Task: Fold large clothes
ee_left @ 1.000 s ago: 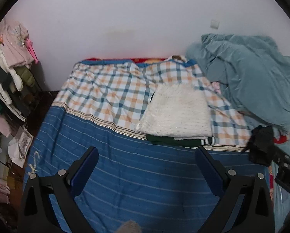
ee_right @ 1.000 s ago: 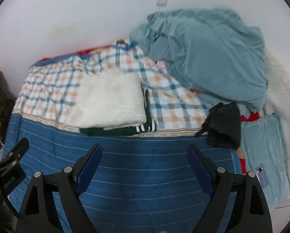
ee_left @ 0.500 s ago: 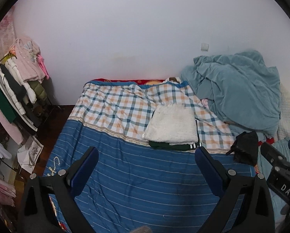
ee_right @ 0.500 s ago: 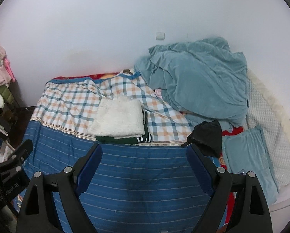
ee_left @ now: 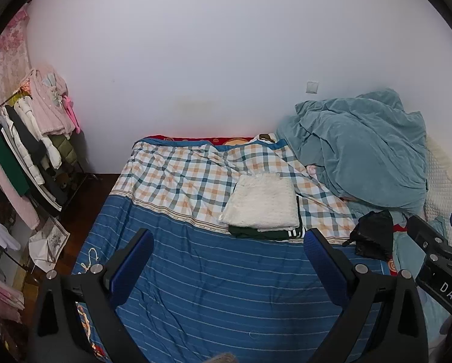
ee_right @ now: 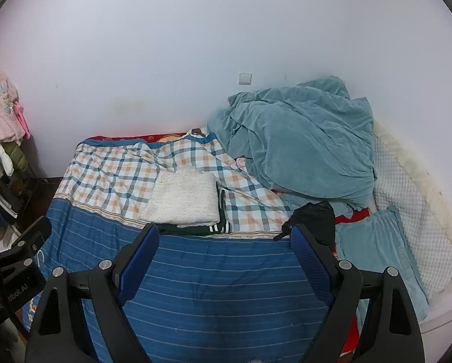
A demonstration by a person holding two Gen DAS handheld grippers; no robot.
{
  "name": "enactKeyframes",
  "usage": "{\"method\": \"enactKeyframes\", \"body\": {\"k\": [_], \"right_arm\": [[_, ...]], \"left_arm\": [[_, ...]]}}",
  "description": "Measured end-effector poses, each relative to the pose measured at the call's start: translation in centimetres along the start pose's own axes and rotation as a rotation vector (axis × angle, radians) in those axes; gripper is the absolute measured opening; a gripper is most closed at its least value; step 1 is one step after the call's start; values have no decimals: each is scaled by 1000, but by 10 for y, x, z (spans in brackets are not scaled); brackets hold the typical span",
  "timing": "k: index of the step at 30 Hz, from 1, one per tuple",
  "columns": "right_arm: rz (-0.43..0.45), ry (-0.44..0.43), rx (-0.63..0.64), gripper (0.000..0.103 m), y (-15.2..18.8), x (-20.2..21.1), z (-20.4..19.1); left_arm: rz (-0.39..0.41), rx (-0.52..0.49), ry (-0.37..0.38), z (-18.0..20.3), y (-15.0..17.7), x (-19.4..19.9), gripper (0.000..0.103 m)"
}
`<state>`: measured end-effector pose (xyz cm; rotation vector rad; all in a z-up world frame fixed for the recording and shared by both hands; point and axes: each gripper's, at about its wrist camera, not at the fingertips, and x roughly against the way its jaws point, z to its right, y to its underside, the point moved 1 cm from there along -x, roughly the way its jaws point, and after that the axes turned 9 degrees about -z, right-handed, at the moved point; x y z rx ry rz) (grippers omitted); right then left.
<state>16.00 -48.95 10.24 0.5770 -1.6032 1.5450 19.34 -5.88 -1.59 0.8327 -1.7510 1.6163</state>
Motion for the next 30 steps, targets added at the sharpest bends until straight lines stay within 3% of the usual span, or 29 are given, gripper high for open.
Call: {"method": "enactKeyframes", "body": {"k": [30], "right_arm": [[47, -32, 16, 97, 5, 20, 1]], "left_arm": [[70, 14, -1, -1, 10, 33, 103]]}}
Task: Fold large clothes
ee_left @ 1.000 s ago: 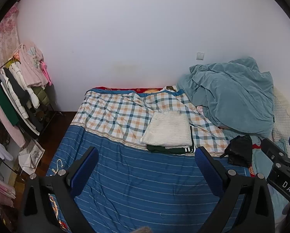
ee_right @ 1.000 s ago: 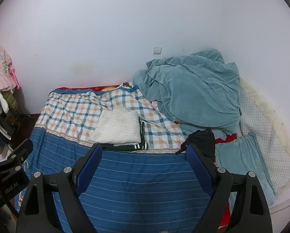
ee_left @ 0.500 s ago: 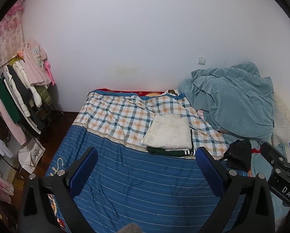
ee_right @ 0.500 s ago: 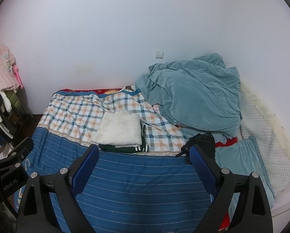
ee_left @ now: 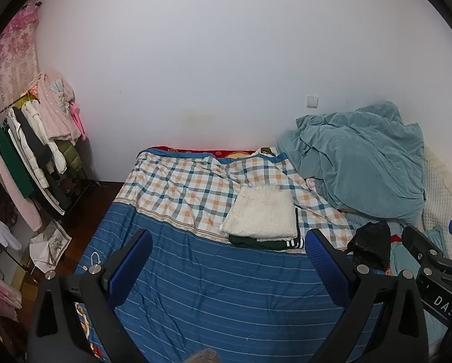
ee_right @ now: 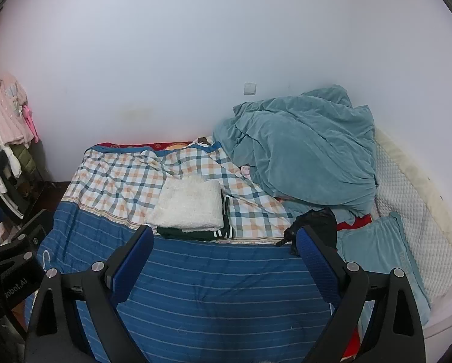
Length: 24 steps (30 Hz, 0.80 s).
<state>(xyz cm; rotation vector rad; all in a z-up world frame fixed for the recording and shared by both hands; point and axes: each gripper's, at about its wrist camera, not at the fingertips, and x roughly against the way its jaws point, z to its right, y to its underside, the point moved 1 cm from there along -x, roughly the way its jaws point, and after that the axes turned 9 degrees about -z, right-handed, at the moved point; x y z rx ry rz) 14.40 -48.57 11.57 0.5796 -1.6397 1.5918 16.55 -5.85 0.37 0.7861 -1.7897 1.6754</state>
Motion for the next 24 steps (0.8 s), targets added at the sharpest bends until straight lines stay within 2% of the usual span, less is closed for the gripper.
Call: {"method": "enactKeyframes", "body": {"k": [24], "right_arm": [[18, -15, 0, 97, -2, 12, 0]], "left_arm": [[26, -2, -9, -2, -2, 11, 103]]}}
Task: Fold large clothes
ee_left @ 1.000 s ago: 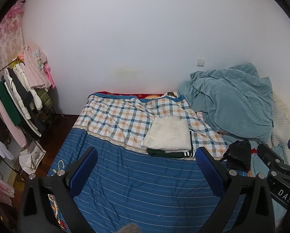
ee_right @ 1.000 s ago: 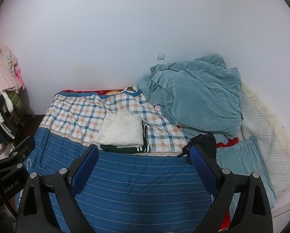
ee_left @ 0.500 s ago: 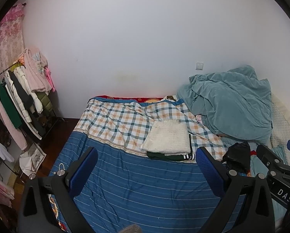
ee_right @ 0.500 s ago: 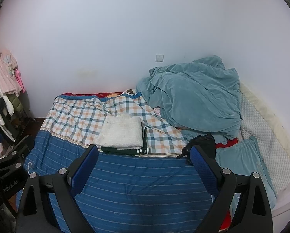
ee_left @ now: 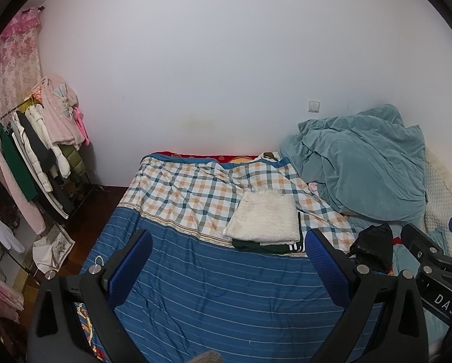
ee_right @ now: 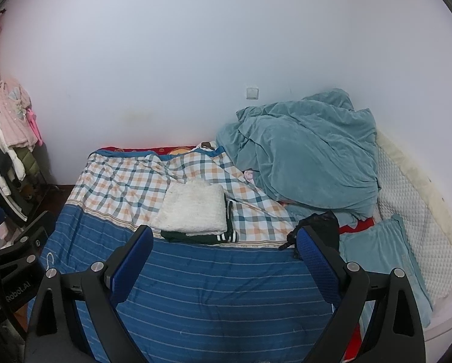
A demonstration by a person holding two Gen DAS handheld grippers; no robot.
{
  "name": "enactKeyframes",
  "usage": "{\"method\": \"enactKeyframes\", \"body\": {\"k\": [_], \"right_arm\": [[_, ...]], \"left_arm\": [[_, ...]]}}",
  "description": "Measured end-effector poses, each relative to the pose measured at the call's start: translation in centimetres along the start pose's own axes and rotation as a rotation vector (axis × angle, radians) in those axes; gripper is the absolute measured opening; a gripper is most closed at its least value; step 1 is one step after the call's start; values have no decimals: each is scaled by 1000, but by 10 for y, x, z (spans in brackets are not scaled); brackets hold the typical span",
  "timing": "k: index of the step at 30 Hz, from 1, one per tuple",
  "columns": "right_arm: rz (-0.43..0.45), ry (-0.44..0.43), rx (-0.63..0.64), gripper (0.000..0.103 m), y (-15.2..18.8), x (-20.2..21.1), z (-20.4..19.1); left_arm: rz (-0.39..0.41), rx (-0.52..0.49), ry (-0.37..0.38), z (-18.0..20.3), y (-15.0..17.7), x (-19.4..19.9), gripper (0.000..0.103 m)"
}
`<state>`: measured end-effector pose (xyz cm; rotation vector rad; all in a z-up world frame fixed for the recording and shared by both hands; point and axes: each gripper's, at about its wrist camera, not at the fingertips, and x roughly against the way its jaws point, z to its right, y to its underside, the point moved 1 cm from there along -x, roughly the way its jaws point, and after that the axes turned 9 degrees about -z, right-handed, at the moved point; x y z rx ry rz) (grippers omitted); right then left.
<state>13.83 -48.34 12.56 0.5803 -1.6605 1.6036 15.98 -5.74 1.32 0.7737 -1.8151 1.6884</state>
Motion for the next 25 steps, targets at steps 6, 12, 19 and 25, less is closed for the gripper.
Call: {"method": "enactKeyframes", "body": {"k": [6, 12, 19, 25], "right_arm": [[-1, 2, 0, 97, 1, 0, -2], [0, -1, -1, 97, -1, 0, -2], [2, 3, -2, 97, 0, 2, -3], [-2, 2, -2, 97, -1, 3, -5]], "left_arm": [[2, 3, 1, -2, -3, 2, 103], [4, 3, 3, -4, -3, 2, 103], [3, 1, 0, -3, -2, 2, 103], [6, 7, 9, -7, -4, 3, 103]]}}
